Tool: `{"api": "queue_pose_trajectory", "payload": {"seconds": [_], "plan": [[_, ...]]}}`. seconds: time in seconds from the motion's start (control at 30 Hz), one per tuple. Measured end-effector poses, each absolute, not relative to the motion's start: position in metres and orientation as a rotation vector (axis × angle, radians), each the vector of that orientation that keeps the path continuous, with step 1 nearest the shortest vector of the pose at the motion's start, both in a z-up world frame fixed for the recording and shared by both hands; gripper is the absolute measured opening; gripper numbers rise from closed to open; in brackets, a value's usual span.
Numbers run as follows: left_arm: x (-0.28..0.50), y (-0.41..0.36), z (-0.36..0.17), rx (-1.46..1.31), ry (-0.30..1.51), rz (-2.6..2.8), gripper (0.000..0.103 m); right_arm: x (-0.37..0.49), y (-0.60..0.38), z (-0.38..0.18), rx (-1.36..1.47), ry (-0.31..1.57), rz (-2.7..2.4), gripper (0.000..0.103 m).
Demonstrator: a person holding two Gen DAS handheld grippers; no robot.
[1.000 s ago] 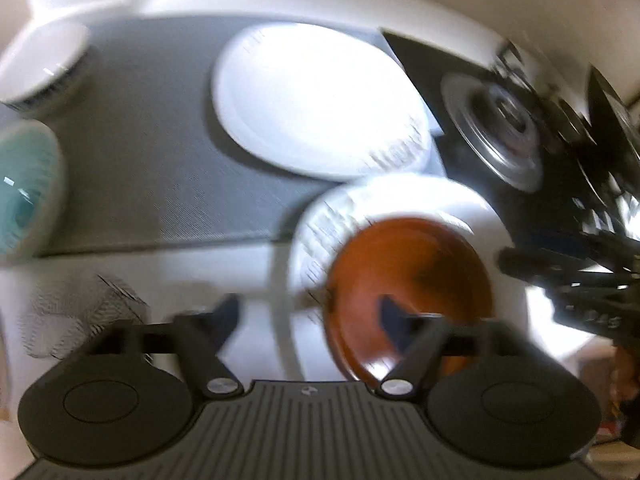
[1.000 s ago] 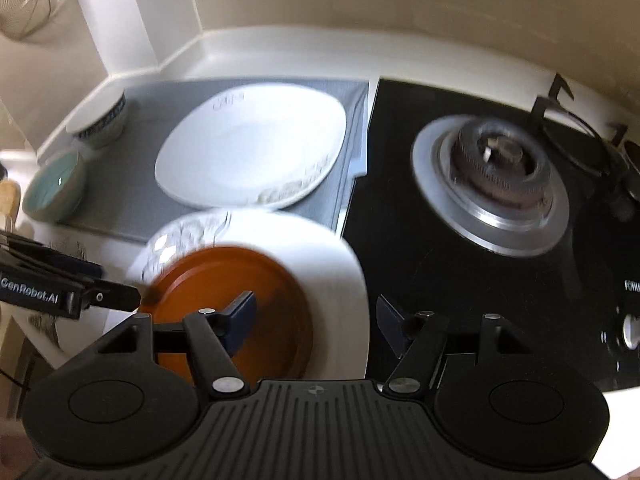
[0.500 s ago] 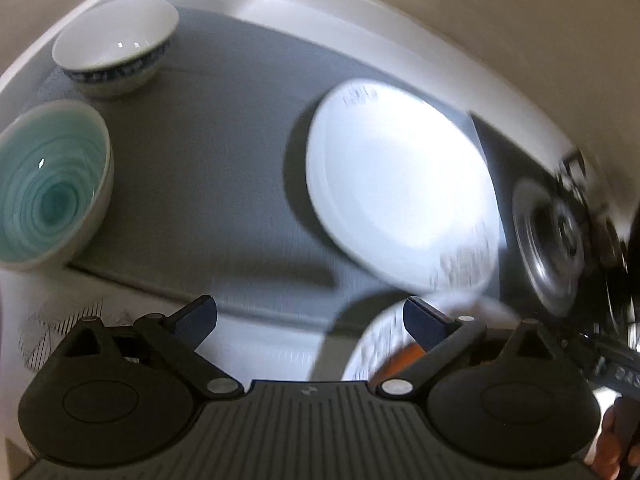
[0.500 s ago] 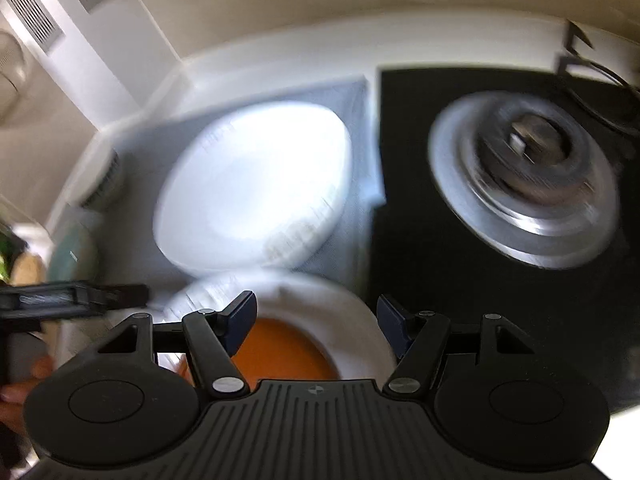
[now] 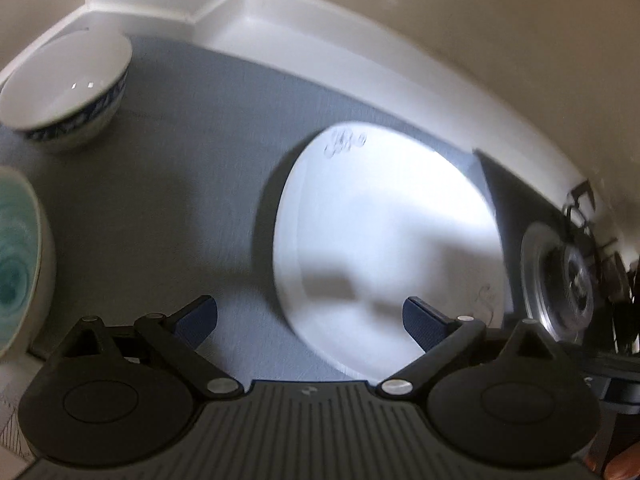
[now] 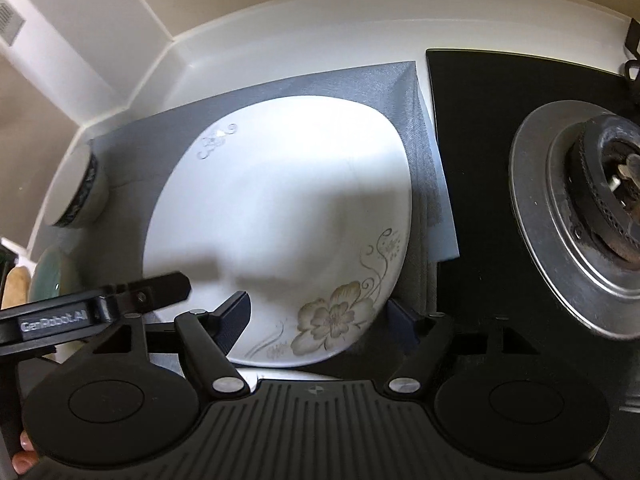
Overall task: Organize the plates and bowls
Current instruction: 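Move both grippers to the white floral plate on the grey mat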
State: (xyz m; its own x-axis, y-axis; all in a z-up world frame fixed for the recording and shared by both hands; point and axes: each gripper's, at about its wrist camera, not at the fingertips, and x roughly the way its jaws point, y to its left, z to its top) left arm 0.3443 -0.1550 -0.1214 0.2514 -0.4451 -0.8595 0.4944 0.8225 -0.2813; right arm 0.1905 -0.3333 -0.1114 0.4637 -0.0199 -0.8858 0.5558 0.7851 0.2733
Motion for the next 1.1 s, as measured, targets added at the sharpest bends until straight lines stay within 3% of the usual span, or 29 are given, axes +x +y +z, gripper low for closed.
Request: {"api": "queue_pose_trajectory", "payload": {"seconds": [0.53, 0.77, 1.1], "plan": [[0.385, -0.167, -0.105, 0.02, 1.087, -0.597, 0.101, 0.247, -0.351, -0.116, 0.571, 0.991, -0.337, 0.079], [0.336, -0.13, -0.089, 0.121, 1.047, -0.668, 0.102, 0.161, -0.353, -0.088, 0.567, 0.98, -0.351, 0.081], [0.269, -0.084, -0.113, 0.257, 1.223, -0.77, 0.102, 0.058, -0.309, -0.09, 0.676, 1.106, -0.369, 0.081]]}}
